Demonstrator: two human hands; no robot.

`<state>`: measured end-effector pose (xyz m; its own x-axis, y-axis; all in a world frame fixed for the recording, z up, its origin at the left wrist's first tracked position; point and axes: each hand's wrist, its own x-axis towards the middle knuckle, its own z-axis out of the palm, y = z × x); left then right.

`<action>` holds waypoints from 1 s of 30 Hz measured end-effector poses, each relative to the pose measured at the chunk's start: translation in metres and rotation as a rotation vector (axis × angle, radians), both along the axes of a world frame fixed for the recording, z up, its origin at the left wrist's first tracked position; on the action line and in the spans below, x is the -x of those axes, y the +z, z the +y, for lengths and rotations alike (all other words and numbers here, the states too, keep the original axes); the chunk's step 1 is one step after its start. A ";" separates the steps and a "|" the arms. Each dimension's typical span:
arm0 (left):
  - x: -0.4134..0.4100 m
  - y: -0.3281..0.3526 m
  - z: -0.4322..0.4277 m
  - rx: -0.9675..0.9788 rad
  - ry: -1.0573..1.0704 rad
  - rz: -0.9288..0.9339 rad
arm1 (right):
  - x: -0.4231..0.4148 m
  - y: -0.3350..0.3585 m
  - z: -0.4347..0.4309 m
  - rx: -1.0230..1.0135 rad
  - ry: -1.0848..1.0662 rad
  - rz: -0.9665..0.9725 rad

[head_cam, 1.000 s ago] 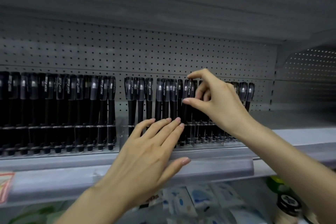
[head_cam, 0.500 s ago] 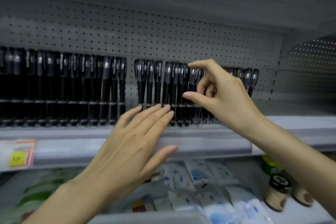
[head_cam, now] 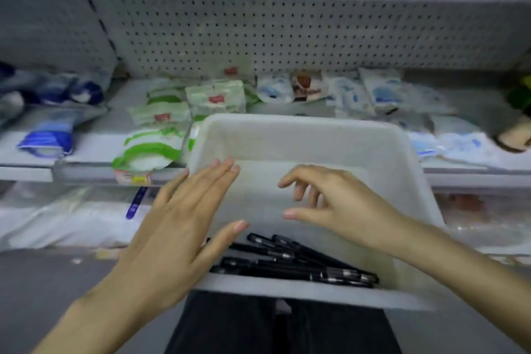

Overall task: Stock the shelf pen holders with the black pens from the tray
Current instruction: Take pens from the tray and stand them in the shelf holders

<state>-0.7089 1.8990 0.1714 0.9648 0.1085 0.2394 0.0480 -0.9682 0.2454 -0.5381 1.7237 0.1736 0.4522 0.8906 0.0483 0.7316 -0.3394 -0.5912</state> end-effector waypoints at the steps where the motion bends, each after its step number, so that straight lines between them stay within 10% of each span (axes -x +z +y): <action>1: 0.005 -0.006 0.000 0.007 0.008 0.021 | 0.006 -0.010 0.000 0.048 0.018 0.013; 30: 0.013 -0.040 -0.005 0.036 0.099 0.015 | 0.008 -0.075 0.010 0.338 -0.088 0.567</action>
